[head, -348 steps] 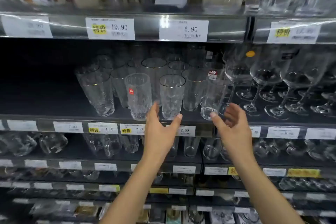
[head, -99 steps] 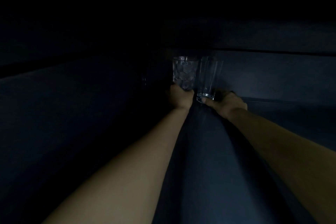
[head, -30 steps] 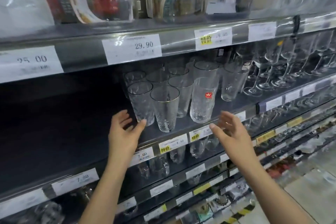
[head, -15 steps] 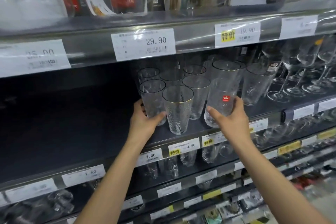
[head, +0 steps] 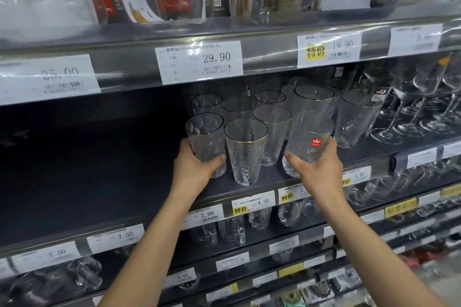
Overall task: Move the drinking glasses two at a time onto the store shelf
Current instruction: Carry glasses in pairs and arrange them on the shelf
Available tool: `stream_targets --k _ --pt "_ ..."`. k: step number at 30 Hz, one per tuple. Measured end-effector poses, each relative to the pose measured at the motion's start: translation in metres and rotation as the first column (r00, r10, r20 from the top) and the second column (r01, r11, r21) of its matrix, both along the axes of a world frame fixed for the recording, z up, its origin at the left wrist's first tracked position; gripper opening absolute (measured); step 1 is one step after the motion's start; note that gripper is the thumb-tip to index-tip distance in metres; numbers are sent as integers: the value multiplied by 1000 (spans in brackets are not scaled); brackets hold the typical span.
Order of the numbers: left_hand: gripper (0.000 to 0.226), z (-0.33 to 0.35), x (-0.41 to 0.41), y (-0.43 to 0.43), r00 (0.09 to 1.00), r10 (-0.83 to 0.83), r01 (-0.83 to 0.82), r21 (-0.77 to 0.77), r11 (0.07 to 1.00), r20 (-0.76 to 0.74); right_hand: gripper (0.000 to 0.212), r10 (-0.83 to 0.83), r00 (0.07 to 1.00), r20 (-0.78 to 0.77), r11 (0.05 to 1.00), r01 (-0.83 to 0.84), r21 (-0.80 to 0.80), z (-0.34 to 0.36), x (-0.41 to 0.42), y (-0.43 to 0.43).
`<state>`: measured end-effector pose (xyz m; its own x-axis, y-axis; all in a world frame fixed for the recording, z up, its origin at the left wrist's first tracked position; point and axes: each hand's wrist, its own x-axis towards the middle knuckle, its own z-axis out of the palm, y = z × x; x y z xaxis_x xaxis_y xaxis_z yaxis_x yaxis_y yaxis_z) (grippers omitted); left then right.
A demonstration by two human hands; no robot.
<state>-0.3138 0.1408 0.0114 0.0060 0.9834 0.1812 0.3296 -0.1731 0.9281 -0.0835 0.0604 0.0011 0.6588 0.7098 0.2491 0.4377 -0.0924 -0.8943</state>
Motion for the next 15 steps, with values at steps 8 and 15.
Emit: stream_targets --k 8,15 --pt "56 12 -39 -32 996 44 -48 54 997 72 56 46 999 -25 971 -39 234 20 -19 -32" --pt "53 23 -85 -75 992 99 -105 87 991 74 62 253 967 -25 899 -225 377 35 -70 -77"
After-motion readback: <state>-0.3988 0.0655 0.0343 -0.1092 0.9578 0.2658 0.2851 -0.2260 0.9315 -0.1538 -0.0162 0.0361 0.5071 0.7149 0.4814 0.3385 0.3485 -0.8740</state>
